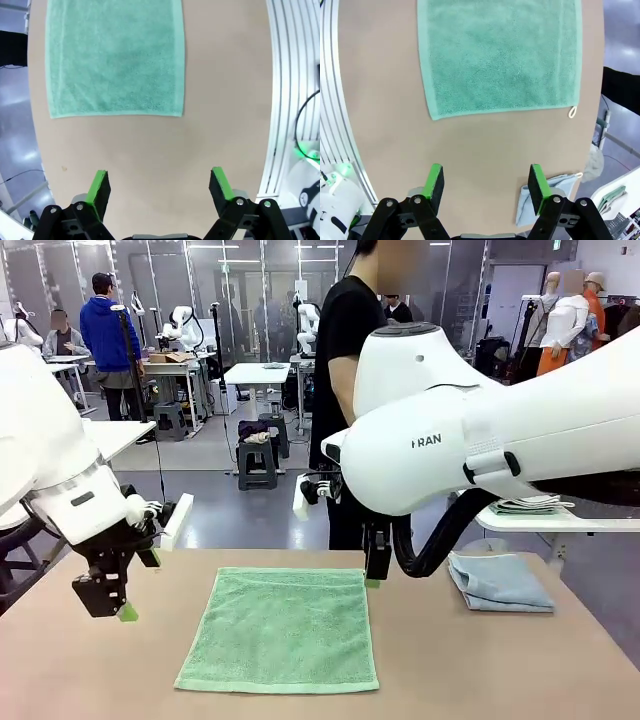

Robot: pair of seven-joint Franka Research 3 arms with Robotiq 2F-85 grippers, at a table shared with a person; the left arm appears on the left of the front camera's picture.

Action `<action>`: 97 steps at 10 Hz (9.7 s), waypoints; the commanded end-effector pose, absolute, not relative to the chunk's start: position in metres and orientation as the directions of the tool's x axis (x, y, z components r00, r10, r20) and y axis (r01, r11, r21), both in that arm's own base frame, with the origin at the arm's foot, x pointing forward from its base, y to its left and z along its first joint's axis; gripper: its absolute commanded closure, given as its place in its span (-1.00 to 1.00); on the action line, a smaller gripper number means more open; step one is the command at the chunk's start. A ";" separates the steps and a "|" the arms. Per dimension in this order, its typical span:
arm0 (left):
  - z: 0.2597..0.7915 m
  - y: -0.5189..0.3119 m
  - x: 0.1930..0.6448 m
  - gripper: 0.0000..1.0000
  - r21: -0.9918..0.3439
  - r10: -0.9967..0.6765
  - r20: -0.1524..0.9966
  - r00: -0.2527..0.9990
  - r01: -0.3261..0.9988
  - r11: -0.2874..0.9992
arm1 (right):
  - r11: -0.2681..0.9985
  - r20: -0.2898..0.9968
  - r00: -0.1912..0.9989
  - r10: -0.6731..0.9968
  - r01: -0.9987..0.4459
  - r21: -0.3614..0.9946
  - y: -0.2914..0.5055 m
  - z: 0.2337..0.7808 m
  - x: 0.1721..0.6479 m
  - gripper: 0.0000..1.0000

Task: Fold the towels and place them in the basket.
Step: When a person lays out a Towel with hook on the table, fold it in half twice.

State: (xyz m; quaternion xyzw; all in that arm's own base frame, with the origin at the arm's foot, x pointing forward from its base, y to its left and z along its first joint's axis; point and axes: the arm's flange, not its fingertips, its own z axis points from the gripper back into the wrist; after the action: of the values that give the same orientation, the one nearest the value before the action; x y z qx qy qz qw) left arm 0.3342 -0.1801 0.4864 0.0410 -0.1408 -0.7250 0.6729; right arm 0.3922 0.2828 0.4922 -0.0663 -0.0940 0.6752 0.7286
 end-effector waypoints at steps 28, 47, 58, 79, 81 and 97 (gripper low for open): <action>0.342 -0.217 0.371 -1.00 0.106 -0.997 0.074 -0.035 0.994 -0.027 | 0.057 -0.002 0.057 0.998 -0.998 -0.028 0.284 0.308 0.380 -0.70; 0.296 -0.248 0.382 -1.00 0.074 -1.000 -0.010 -0.017 0.997 -0.018 | 0.074 0.031 0.074 0.997 -0.997 -0.015 0.280 0.291 0.371 -0.70; 0.293 -0.247 0.389 -0.86 0.023 -1.000 -0.025 -0.008 1.000 -0.009 | 0.058 0.031 0.059 0.998 -0.998 0.017 0.280 0.288 0.377 -0.70; 0.309 -0.243 0.389 1.00 0.059 -1.000 -0.002 -0.020 0.998 -0.020 | 0.056 0.003 0.056 0.998 -0.998 -0.029 0.287 0.317 0.373 1.00; 0.309 -0.244 0.389 0.92 0.062 -1.000 -0.004 -0.020 0.998 -0.020 | 0.062 -0.002 0.062 0.998 -0.998 -0.025 0.286 0.319 0.373 0.96; 0.436 -0.278 0.545 0.92 0.092 -0.995 -0.030 0.096 0.991 0.093 | 0.038 0.030 0.038 0.999 -0.999 0.003 0.307 0.425 0.530 0.96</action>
State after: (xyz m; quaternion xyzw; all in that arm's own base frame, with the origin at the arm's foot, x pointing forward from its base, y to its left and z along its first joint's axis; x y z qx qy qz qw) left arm 0.5402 -0.2744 0.4329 0.0430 -0.0312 -0.6815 0.7299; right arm 0.5241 0.3013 0.4241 0.0176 -0.0216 0.7052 0.7084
